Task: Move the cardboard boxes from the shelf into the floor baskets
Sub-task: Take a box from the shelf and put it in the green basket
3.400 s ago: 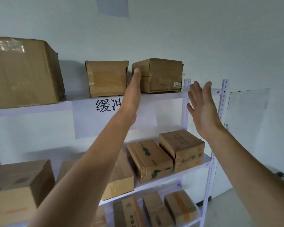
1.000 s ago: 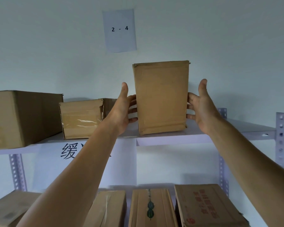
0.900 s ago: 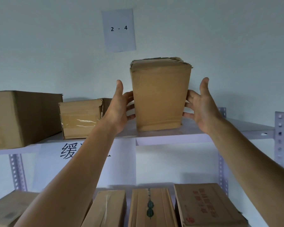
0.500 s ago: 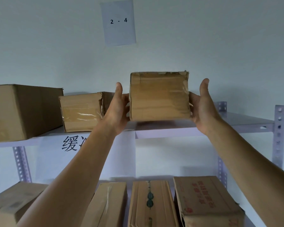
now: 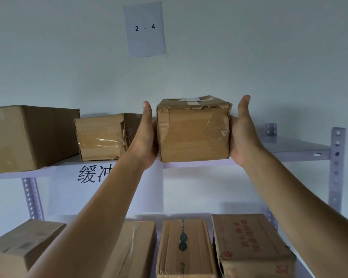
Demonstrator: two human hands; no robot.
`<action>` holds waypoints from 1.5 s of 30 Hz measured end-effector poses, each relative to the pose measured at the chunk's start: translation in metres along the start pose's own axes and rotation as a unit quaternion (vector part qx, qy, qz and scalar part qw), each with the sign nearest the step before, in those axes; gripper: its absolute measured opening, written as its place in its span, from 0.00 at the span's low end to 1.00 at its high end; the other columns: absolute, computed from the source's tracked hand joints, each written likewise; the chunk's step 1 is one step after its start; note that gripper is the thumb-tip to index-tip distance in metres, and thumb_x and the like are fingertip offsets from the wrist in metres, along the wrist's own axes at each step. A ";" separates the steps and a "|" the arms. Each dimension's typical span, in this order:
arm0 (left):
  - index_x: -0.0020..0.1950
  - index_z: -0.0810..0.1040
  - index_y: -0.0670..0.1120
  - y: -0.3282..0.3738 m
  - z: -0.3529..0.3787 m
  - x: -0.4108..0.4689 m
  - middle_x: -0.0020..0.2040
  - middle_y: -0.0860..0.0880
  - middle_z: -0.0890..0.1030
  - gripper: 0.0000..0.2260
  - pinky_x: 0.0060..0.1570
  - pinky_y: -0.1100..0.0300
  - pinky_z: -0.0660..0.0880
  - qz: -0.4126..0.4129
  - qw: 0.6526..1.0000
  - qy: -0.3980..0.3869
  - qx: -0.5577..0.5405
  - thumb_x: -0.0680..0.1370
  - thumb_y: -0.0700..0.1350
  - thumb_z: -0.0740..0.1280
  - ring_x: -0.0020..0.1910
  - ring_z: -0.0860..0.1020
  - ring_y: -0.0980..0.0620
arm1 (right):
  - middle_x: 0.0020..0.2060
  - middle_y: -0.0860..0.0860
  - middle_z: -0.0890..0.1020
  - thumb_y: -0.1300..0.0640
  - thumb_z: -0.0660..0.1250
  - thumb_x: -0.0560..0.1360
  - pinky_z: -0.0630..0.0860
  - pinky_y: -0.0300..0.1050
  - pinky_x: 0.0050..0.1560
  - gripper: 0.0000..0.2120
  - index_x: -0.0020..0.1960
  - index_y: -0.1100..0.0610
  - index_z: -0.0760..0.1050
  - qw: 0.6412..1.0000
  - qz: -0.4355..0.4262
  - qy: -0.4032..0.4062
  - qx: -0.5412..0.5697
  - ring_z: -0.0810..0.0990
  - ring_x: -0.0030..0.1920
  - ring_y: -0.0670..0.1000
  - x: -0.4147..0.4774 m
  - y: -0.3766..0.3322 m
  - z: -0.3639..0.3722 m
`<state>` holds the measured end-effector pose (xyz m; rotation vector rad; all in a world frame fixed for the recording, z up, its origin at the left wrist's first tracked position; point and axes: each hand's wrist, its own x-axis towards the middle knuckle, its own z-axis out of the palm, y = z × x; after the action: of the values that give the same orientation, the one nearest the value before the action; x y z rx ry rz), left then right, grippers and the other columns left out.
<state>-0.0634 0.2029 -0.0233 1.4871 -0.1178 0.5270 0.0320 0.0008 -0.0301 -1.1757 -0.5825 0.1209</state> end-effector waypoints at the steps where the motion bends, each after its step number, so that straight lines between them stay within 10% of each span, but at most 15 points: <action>1: 0.61 0.91 0.55 0.000 0.000 -0.003 0.66 0.46 0.87 0.43 0.68 0.46 0.78 0.017 1.000 -0.007 -0.008 0.82 0.76 0.41 0.66 0.85 0.48 | 0.63 0.57 0.86 0.17 0.40 0.74 0.77 0.65 0.70 0.50 0.64 0.50 0.85 1.000 -0.012 -0.005 0.020 0.85 0.63 0.60 -0.003 0.000 -0.001; 6: 0.77 0.79 0.53 -0.001 0.004 -0.016 0.73 0.46 0.83 0.41 0.75 0.44 0.74 0.090 0.994 -0.010 -0.059 0.83 0.75 0.42 0.73 0.81 0.46 | 0.66 0.49 0.85 0.23 0.38 0.78 0.82 0.52 0.64 0.43 0.74 0.45 0.76 0.992 -0.091 -0.066 0.062 0.84 0.66 0.51 -0.012 0.010 -0.003; 11: 0.67 0.87 0.60 -0.007 0.017 -0.043 0.68 0.51 0.86 0.37 0.62 0.53 0.84 0.122 0.991 0.016 -0.046 0.82 0.76 0.43 0.69 0.84 0.51 | 0.71 0.47 0.81 0.25 0.42 0.79 0.78 0.47 0.69 0.42 0.83 0.48 0.64 0.980 -0.158 -0.090 0.077 0.80 0.71 0.49 -0.019 0.032 -0.009; 17: 0.71 0.85 0.58 -0.015 0.021 -0.067 0.71 0.48 0.84 0.36 0.74 0.43 0.76 0.148 0.985 0.075 -0.053 0.84 0.73 0.44 0.73 0.81 0.48 | 0.72 0.48 0.80 0.19 0.60 0.70 0.79 0.42 0.66 0.53 0.83 0.52 0.65 0.973 -0.181 -0.117 0.079 0.78 0.73 0.49 -0.041 0.040 -0.005; 25: 0.83 0.71 0.51 -0.010 0.003 -0.111 0.75 0.46 0.81 0.41 0.72 0.45 0.78 0.154 0.984 0.086 -0.028 0.81 0.75 0.45 0.76 0.78 0.44 | 0.67 0.45 0.84 0.25 0.49 0.77 0.81 0.39 0.59 0.45 0.84 0.54 0.63 0.971 -0.188 -0.109 0.099 0.82 0.68 0.46 -0.074 0.050 0.014; 28: 0.76 0.81 0.55 -0.003 -0.010 -0.132 0.73 0.48 0.83 0.40 0.66 0.52 0.82 0.158 0.983 0.091 -0.027 0.82 0.74 0.43 0.73 0.80 0.47 | 0.65 0.43 0.85 0.23 0.52 0.76 0.81 0.39 0.58 0.48 0.84 0.55 0.62 0.969 -0.187 -0.123 0.103 0.83 0.67 0.46 -0.093 0.047 0.033; 32: 0.70 0.85 0.58 0.008 -0.037 -0.164 0.72 0.48 0.84 0.38 0.66 0.54 0.81 0.153 0.983 0.094 -0.036 0.83 0.73 0.42 0.73 0.81 0.47 | 0.66 0.42 0.84 0.18 0.63 0.66 0.81 0.38 0.59 0.55 0.82 0.51 0.65 0.966 -0.186 -0.146 0.110 0.82 0.68 0.45 -0.123 0.046 0.067; 38: 0.81 0.72 0.53 0.022 -0.097 -0.227 0.73 0.48 0.83 0.39 0.77 0.39 0.72 0.143 0.981 0.130 -0.007 0.81 0.72 0.42 0.75 0.79 0.44 | 0.60 0.41 0.87 0.18 0.65 0.65 0.82 0.36 0.54 0.38 0.66 0.39 0.83 0.967 -0.156 -0.165 0.119 0.85 0.63 0.43 -0.172 0.064 0.138; 45: 0.83 0.68 0.50 0.041 -0.187 -0.320 0.72 0.47 0.84 0.39 0.63 0.48 0.83 0.099 0.981 0.167 -0.011 0.83 0.70 0.40 0.71 0.82 0.44 | 0.55 0.42 0.89 0.22 0.60 0.71 0.82 0.37 0.53 0.31 0.62 0.38 0.85 0.966 -0.104 -0.208 0.113 0.87 0.59 0.43 -0.233 0.100 0.239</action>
<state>-0.4080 0.2988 -0.1295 1.3524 -0.0076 0.9266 -0.2618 0.1500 -0.1440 -0.8620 -1.0315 0.2516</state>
